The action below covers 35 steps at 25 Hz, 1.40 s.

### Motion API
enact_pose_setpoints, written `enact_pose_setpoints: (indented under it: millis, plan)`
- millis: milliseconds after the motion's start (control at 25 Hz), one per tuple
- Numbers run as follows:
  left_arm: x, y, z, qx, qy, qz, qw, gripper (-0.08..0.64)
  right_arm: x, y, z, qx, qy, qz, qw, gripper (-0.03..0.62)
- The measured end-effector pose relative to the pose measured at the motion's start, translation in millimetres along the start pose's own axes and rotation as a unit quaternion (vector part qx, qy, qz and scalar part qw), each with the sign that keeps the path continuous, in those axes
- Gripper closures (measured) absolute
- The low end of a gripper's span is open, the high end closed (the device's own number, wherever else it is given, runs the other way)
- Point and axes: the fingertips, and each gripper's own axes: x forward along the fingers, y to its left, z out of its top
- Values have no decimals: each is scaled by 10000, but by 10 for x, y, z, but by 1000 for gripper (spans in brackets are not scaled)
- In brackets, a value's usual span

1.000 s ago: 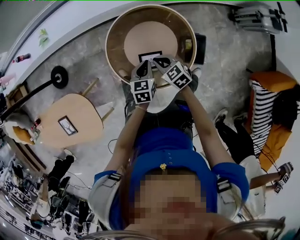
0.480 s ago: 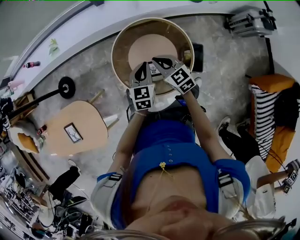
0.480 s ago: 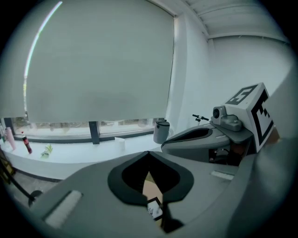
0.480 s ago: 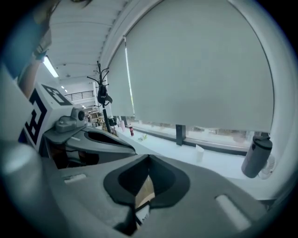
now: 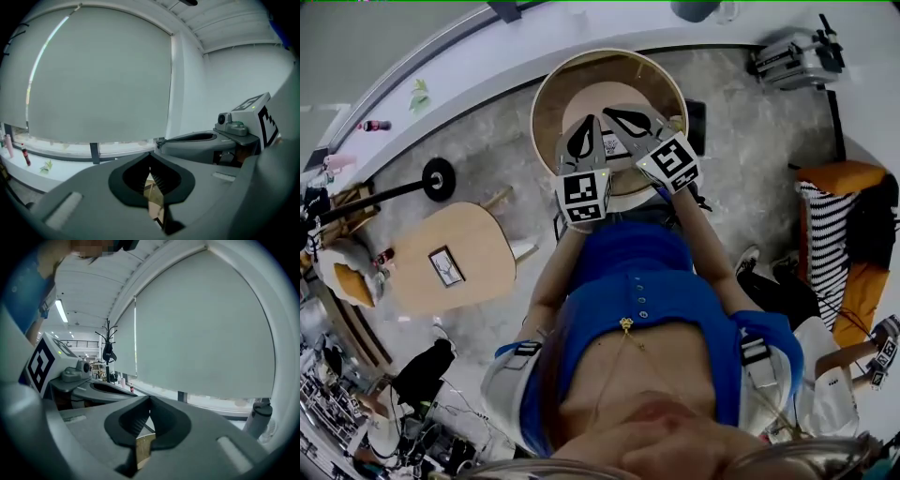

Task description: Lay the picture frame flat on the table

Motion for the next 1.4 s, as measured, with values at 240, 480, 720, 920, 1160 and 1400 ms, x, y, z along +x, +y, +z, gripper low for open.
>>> enact_pose_setpoints:
  millis: [240,480,720,920,1160,1400]
  plan:
    - [-125,-96,277,22,-239,-157,9996,560,-48,29,241,-93,-176,-25,9998,591]
    - [-135,-169,421,142,-390,-192,9990,560,-107,32,435,-232,-355,-16,9991,591]
    - [-175,-152,431,239,-408,-150,9988,560,-145,47,471,-277,-402,-57,9988,591]
    - [-218,-198,408,183,-378,-209,9989,560,-182,73,438,-287,-333,-59,9990,592]
    - [-304,-178,344,228,-312,-201,9990,560,-219,152,416,-316,-270,-59,9991,591]
    - [-362,-230,319,188,-271,-317,9990,560,-278,199,413,-372,-206,-78,9991,592]
